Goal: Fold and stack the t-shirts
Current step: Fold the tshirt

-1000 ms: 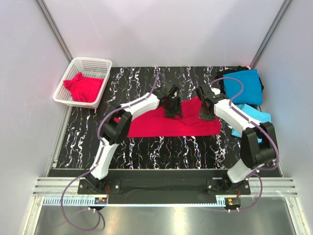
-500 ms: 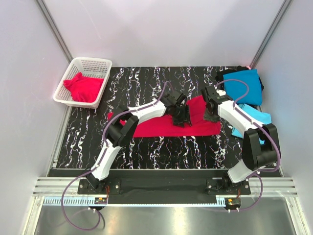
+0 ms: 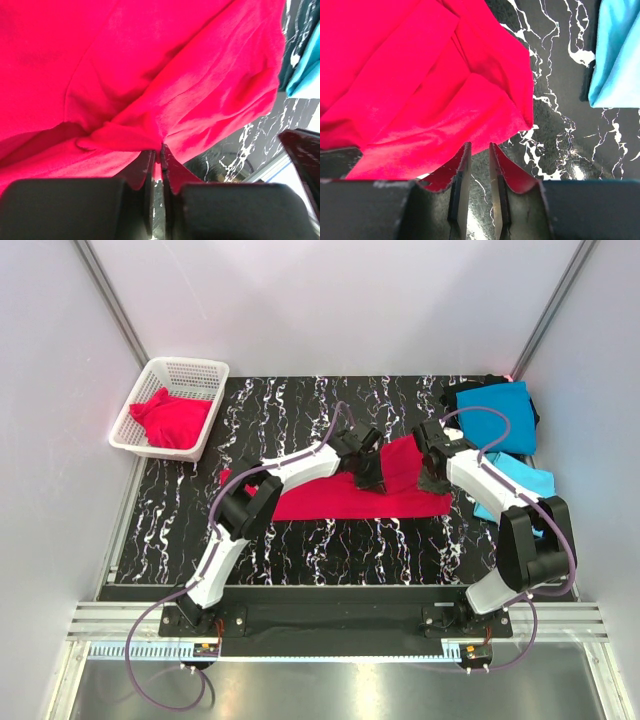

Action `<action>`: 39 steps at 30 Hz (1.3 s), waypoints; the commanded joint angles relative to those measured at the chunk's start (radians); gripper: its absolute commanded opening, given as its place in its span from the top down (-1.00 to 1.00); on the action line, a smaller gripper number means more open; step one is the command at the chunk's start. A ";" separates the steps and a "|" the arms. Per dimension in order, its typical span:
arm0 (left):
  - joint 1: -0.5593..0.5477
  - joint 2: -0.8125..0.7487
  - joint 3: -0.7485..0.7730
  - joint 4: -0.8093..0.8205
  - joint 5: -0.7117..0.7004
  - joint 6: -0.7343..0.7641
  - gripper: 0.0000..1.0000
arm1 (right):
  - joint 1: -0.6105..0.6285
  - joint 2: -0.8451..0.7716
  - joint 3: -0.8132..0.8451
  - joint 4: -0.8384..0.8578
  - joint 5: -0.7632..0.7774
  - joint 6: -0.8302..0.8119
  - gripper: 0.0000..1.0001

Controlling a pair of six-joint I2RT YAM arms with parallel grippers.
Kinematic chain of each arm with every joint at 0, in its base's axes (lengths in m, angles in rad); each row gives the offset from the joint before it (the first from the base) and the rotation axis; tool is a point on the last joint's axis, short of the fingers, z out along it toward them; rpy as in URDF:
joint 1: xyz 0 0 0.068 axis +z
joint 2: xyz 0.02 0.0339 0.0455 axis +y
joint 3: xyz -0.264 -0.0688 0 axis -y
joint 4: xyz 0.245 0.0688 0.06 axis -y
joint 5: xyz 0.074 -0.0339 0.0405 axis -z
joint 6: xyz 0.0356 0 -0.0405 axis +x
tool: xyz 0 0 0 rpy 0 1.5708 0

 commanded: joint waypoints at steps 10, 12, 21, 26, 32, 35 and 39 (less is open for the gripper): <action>-0.005 -0.077 0.087 0.023 -0.104 0.029 0.91 | -0.048 0.099 0.061 0.082 0.006 -0.036 0.44; -0.005 -0.074 0.097 0.033 -0.109 0.032 0.90 | -0.062 0.129 0.089 0.094 -0.014 -0.054 0.44; 0.004 -0.026 0.169 0.034 -0.242 0.038 0.62 | -0.063 0.151 0.051 0.206 -0.131 -0.096 0.46; 0.019 -0.011 0.174 0.008 -0.346 0.018 0.25 | -0.063 0.151 0.049 0.218 -0.112 -0.122 0.46; 0.035 0.014 0.167 -0.024 -0.353 0.014 0.10 | -0.063 0.191 0.083 0.218 -0.106 -0.114 0.45; 0.038 0.014 0.160 -0.029 -0.350 0.024 0.10 | -0.063 0.225 0.110 0.218 -0.094 -0.111 0.47; 0.038 -0.003 0.159 -0.027 -0.336 0.043 0.10 | -0.065 0.265 0.144 0.226 -0.063 -0.109 0.49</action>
